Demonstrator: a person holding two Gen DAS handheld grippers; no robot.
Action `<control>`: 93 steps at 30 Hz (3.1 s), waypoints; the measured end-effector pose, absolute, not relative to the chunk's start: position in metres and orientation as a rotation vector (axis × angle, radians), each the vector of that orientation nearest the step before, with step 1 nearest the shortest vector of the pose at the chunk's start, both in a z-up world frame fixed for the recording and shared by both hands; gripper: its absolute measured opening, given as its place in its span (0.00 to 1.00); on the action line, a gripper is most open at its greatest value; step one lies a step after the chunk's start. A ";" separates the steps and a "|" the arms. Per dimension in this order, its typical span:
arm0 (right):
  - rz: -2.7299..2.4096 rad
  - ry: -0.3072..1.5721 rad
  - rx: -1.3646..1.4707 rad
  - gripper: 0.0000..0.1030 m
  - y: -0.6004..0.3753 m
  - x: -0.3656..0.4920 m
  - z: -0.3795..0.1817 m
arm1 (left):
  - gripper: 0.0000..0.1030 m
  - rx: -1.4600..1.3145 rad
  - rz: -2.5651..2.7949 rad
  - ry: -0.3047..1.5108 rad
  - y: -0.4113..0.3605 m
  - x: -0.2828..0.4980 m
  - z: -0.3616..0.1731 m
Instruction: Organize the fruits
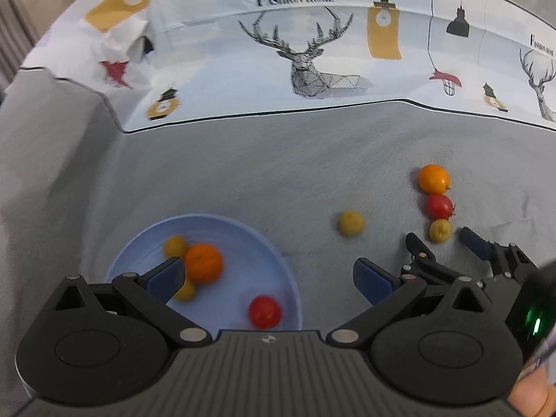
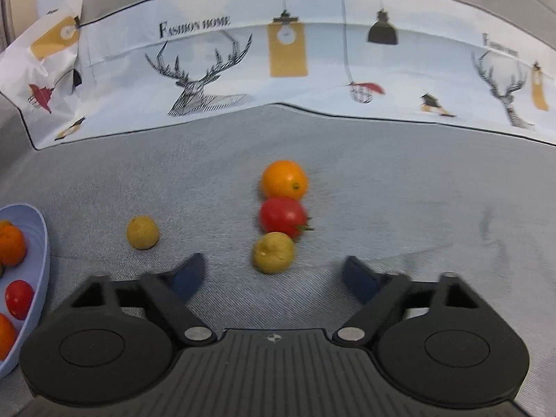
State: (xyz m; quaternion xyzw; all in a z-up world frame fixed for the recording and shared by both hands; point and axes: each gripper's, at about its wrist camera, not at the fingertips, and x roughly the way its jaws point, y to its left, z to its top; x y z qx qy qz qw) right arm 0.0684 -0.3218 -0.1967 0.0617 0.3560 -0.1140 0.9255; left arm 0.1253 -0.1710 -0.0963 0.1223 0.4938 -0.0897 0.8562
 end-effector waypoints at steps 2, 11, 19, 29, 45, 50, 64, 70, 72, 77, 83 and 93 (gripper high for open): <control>-0.232 0.712 0.084 0.36 -0.322 0.069 -0.196 | 1.00 0.258 -0.198 1.045 -0.184 0.134 -0.105; -0.471 0.719 0.255 0.26 -0.399 0.055 -0.186 | 1.00 0.299 -0.278 1.103 -0.239 0.161 -0.152; -0.486 0.724 0.298 0.26 -0.408 0.056 -0.192 | 0.33 0.252 -0.256 1.163 -0.241 0.185 -0.177; -0.487 0.682 0.320 0.26 -0.410 0.049 -0.185 | 0.27 0.221 -0.322 1.031 -0.217 0.155 -0.146; -0.321 0.507 0.260 0.26 -0.339 -0.069 -0.066 | 0.27 0.160 -0.295 0.951 -0.106 0.024 -0.030; -0.192 0.536 0.272 0.26 -0.288 -0.116 -0.041 | 0.27 0.139 -0.272 0.944 -0.056 -0.018 -0.015; 0.035 0.540 0.109 0.26 -0.166 -0.185 0.003 | 0.27 0.013 -0.192 0.907 0.040 -0.093 -0.006; 0.067 0.545 0.033 0.26 -0.141 -0.196 0.007 | 0.27 -0.019 -0.176 0.877 0.058 -0.102 -0.002; 0.070 0.533 0.020 0.26 -0.137 -0.197 0.010 | 0.27 -0.029 -0.179 0.870 0.063 -0.103 0.000; 0.079 0.527 -0.004 0.26 -0.129 -0.201 0.013 | 0.27 -0.040 -0.184 0.850 0.068 -0.107 0.003; 0.083 0.518 -0.021 0.26 -0.126 -0.201 0.015 | 0.27 -0.053 -0.183 0.850 0.073 -0.109 0.002; 0.085 0.525 -0.018 0.26 -0.128 -0.201 0.013 | 0.27 -0.059 -0.182 0.852 0.075 -0.108 0.002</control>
